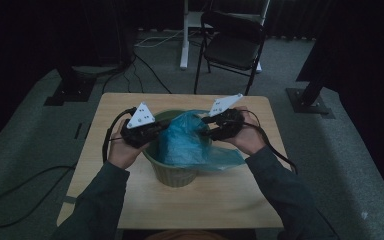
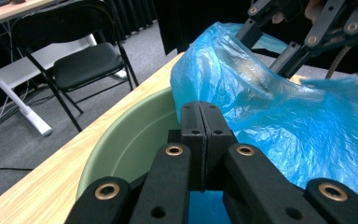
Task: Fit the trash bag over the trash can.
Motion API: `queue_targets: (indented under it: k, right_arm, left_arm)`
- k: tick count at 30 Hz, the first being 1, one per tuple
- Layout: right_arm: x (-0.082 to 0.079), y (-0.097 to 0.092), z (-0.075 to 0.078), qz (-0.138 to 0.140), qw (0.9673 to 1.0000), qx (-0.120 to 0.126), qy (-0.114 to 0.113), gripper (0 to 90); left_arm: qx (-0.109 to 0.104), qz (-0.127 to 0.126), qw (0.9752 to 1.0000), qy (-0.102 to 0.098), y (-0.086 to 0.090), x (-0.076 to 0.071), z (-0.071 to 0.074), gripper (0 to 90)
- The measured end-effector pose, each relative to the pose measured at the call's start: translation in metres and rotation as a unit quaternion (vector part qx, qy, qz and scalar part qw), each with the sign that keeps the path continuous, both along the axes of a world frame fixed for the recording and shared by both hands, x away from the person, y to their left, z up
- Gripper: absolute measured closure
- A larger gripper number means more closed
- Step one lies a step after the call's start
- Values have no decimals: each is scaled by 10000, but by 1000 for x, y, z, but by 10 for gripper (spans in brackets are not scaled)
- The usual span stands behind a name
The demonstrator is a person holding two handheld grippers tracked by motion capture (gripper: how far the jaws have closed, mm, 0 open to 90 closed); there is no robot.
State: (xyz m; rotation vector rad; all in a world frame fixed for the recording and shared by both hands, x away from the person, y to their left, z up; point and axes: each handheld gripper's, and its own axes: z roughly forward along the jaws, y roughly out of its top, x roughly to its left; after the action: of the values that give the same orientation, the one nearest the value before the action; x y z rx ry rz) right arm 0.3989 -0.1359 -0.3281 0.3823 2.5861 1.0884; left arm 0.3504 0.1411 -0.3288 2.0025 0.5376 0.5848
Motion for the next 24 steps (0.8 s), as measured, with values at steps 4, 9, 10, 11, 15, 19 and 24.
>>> queue_targets:
  k: [4, 9, 10, 11, 15, 19, 24]
  right_arm:
    - [-2, 3, 1, -14, 9999, 78, -144, 491]
    - [-5, 10, 1, 89, 9996, 74, -274, 464]
    - [-5, 11, 0, 98, 9996, 40, -280, 460]
    - [-4, 13, -1, 108, 9996, 13, -278, 460]
    - [0, 17, -6, -12, 9992, -209, -342, 614]
    - [2, 18, -7, -142, 9989, -316, -318, 849]
    - [1, 10, -2, -156, 9992, -279, -242, 900]
  left_arm:
    - [-66, -55, 10000, 4, -3, 0, 2, 894]
    - [-146, -143, 9998, -27, -11, 0, 4, 894]
    - [-163, -160, 9997, -36, -12, 0, 5, 894]
    - [-187, -179, 9997, -45, -13, 0, 6, 894]
    - [-266, -194, 9994, -50, -13, 0, 8, 894]
    - [-273, -144, 9995, -38, -9, 0, 8, 894]
    - [-234, -66, 9997, -6, -3, 1, 4, 895]
